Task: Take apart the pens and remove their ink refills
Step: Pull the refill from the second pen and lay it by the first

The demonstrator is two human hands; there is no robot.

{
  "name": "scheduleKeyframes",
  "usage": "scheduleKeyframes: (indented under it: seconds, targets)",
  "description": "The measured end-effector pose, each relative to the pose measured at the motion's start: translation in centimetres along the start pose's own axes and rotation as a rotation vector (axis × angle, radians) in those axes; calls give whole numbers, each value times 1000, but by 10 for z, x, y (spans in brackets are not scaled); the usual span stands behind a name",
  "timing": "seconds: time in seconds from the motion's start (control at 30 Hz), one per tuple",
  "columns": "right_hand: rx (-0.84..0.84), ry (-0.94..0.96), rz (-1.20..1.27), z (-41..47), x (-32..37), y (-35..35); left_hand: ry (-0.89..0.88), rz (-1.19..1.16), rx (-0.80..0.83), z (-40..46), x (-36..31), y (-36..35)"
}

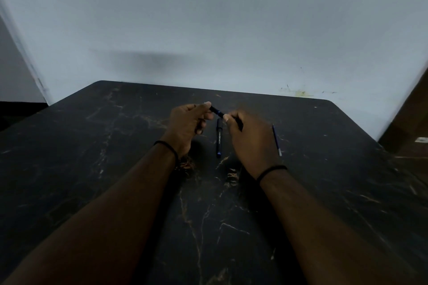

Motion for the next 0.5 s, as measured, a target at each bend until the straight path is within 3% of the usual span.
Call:
scheduleKeyframes:
  seconds: [0.2,0.5]
  targets:
    - [-3,-48,89,1,0,-2,0,-6,27,0,1,1]
    - [21,30,-77,3,-5,-6,-19,2,7,3,2,2]
Point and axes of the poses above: each hand's wrist, its own z-axis towards the middle knuckle, its own y-axis out of the back of the hand, x = y × z, the point moved 1 cm from there along z, towards the middle knuckle, and after that the axes turned 12 degrees about -z, right-handed, at the moved point
